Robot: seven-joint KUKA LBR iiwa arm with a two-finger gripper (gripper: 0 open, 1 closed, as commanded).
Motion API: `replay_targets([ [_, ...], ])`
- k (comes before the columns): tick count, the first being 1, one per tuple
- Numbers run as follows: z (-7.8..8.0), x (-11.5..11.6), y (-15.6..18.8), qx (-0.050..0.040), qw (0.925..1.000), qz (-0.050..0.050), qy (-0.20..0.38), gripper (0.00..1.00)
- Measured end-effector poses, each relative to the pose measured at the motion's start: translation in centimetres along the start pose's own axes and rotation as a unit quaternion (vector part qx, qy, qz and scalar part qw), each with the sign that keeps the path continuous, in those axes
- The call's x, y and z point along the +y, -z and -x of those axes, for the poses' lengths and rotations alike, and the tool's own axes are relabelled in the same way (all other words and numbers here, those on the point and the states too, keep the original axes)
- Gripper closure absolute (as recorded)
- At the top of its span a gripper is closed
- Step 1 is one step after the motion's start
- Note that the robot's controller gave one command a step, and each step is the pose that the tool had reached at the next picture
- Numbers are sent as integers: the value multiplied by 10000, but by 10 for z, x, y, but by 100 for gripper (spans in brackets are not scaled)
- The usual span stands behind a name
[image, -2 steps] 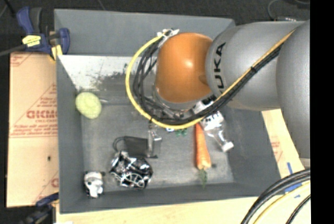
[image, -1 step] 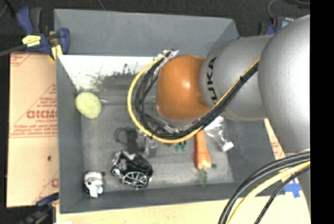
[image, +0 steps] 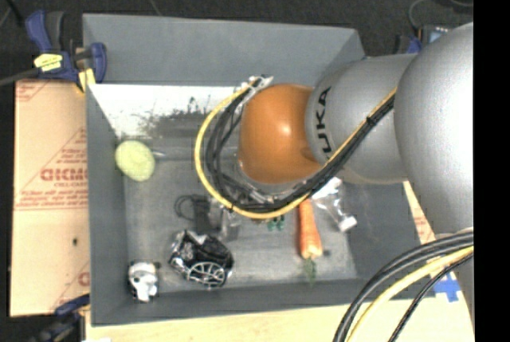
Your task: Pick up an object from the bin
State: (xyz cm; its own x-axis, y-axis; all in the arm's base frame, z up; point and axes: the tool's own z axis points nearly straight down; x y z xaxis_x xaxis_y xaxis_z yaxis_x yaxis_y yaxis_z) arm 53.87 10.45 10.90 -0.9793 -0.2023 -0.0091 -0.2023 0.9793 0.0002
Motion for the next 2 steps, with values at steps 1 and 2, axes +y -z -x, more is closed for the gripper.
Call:
replay_targets([
  [1, 40, -5, -6, -21, 9979, 1, 650, 100],
  [2, 40, -5, -6, -21, 9979, 3, 645, 100],
])
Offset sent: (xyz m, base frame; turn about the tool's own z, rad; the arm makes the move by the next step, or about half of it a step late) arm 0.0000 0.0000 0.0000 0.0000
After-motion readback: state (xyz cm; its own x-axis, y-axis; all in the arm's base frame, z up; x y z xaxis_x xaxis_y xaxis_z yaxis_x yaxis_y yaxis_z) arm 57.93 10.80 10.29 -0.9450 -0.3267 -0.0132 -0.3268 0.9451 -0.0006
